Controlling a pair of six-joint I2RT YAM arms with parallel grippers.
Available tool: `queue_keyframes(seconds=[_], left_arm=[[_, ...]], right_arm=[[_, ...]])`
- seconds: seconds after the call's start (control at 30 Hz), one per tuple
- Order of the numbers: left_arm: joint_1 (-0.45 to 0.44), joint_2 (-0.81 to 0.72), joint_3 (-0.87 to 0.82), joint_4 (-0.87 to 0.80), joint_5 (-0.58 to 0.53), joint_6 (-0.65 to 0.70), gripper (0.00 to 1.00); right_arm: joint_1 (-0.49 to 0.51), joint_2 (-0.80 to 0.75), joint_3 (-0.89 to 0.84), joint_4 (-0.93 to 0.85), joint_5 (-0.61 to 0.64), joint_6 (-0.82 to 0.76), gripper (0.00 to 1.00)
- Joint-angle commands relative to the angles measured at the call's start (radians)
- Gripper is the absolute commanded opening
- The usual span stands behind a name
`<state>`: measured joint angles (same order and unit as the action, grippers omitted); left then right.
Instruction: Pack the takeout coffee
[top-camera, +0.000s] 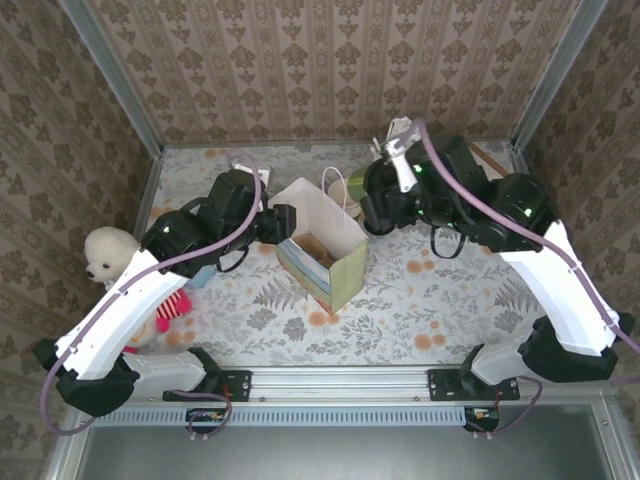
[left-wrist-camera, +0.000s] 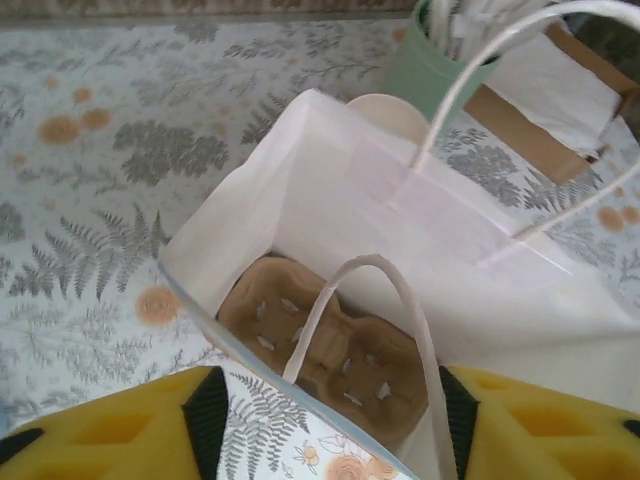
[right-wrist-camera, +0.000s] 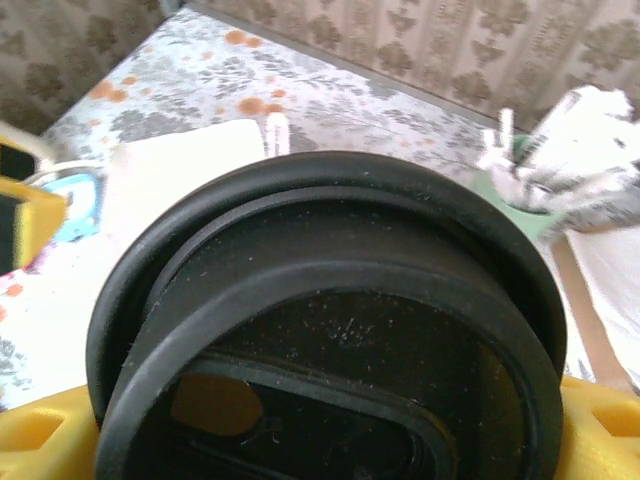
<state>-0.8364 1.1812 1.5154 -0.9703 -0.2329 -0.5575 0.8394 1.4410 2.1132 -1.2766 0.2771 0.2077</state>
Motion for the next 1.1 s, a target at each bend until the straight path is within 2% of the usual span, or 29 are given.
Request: queue_keyframes(seconds=[0.0, 0.17, 0.3, 0.6, 0.77, 1.07], left_arm=[[0.000, -0.066, -0.048, 0.011, -0.057, -0.029, 0.43], [0.005, -0.144, -0.155, 0.140, 0.004, -0.051, 0.23], [0.006, -0.144, -0.156, 0.119, -0.002, -0.061, 0.18], [0.004, -0.144, -0.184, 0.132, 0.010, -0.094, 0.00], [0.005, -0.160, -0.214, 0.142, 0.012, -0.117, 0.00], [0.006, -0.191, -0.228, 0.130, -0.016, -0.111, 0.00]], right_arm=[[0.072, 0.052, 0.043, 0.035, -0.005, -0.009, 0.63], [0.150, 0.137, 0.056, 0.079, -0.031, 0.044, 0.63], [0.161, 0.195, 0.061, 0.087, 0.025, 0.102, 0.63], [0.166, 0.396, 0.230, -0.086, 0.077, 0.255, 0.63], [0.167, 0.435, 0.197, -0.094, 0.071, 0.317, 0.63], [0.154, 0.487, 0.168, -0.071, 0.030, 0.331, 0.64]])
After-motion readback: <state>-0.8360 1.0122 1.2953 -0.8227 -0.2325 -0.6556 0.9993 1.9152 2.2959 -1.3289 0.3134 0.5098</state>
